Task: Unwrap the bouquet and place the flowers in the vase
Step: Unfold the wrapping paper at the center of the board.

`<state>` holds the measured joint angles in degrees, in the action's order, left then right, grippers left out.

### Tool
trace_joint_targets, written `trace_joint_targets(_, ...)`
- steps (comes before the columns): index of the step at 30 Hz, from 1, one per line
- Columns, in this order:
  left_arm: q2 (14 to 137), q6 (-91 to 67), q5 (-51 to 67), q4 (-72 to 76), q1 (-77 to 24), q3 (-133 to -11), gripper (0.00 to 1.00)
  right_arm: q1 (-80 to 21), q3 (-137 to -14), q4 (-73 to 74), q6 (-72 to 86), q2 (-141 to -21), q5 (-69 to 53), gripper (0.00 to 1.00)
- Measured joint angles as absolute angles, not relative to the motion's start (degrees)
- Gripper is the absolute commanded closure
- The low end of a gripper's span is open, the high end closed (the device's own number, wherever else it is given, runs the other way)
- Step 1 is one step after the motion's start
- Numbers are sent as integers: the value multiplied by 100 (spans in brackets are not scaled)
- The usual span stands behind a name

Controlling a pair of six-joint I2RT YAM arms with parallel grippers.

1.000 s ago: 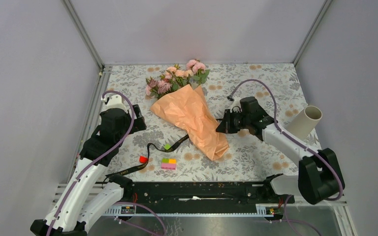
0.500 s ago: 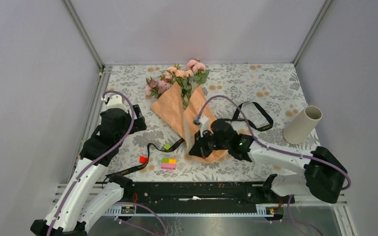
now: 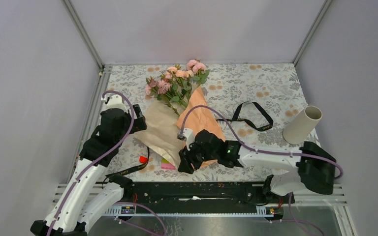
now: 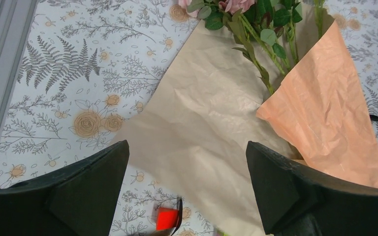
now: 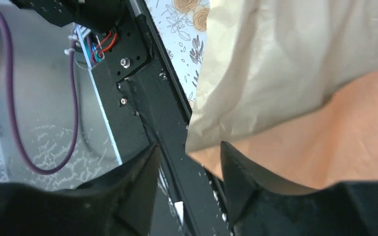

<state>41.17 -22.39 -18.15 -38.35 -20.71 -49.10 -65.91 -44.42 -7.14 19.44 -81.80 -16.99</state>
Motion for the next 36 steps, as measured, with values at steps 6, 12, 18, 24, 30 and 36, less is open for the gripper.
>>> trace_joint_targets(6, 3850, -2261, -1553, -3581, -2071, -4794, 2, -6589, -4536, 91, 1782, -6941, -779, 23)
trace_joint_targets(12, 3931, -2722, -919, -3022, -2108, -4569, 2, -6342, -4672, 185, 1909, -7236, -390, 33)
trace_joint_targets(18, 4445, -3533, -596, -2193, -2606, -3745, 1, -6311, -4587, -342, 2322, -8283, -674, 31)
trace_joint_targets(24, 5019, -4340, -480, -1308, -2770, -2880, 1, -6311, -4576, -904, 2624, -8965, -1275, 39)
trace_joint_targets(30, 5317, -4748, -801, -799, -2766, -2394, 1, -6311, -4486, -1179, 2910, -9546, -1645, 44)
trace_joint_targets(36, 5332, -4941, -1092, -602, -2517, -2014, 1, -6307, -4154, -1664, 3146, -9581, -1828, 40)
